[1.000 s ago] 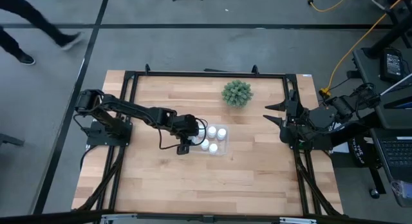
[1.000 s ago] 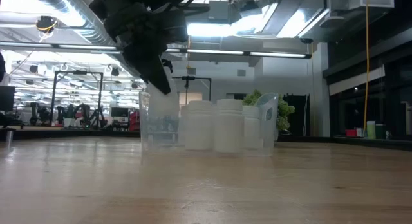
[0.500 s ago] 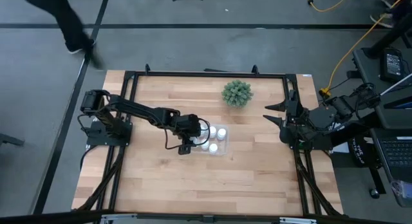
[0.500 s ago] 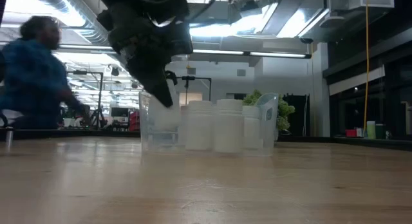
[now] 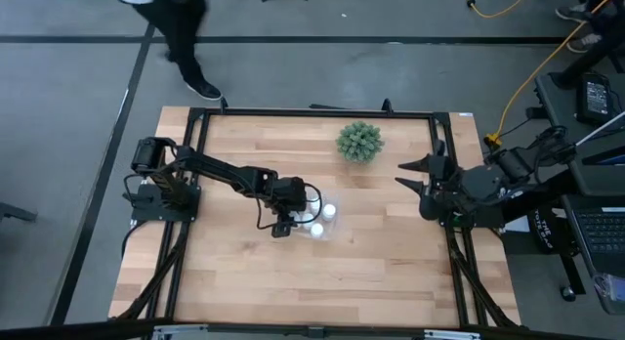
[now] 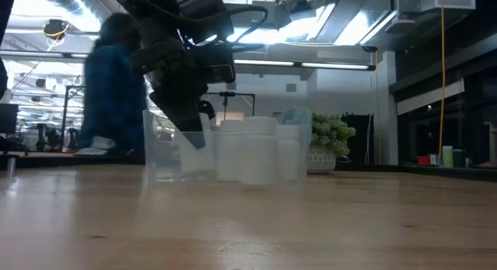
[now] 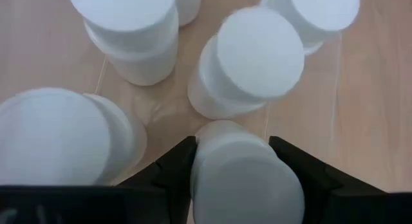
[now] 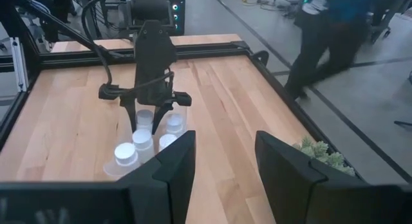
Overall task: Pick and place pill bottles into a basket
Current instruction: Put the white pill bottle into the transparent bin
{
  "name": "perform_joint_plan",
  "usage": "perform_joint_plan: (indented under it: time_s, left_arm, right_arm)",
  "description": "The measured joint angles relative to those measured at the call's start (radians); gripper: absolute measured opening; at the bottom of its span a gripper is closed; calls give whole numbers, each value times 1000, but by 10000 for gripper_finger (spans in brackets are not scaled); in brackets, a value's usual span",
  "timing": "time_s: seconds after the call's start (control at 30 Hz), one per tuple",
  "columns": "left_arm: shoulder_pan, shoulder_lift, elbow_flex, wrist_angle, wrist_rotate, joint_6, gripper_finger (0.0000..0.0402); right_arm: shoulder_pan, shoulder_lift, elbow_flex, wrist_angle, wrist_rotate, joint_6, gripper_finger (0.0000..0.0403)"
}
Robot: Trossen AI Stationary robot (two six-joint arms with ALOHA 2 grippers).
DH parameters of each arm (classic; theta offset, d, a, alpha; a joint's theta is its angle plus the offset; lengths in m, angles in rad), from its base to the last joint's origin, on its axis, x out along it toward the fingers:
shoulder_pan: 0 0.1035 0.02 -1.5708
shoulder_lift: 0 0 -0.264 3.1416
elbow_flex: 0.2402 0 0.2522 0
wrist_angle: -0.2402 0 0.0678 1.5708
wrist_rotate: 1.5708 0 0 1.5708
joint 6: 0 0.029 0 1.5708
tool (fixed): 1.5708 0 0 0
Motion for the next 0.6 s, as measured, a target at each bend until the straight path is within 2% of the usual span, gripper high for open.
perform_joint_plan:
  time_s: [0.1,0.27,0.37,0.6]
  left_arm:
    - [0,0,0,-9,2,-11,173]
    - [0,-1,0,-26,20,-34,232]
    - [0,-2,1,-37,20,-42,254]
    - [-2,-2,45,-133,14,-68,266]
  right_arm:
    - [0,6,0,0,-2,0,163]
    - [0,6,0,0,-3,-1,163]
    - [0,6,0,0,-3,-2,163]
    - [0,6,0,0,-4,-4,163]
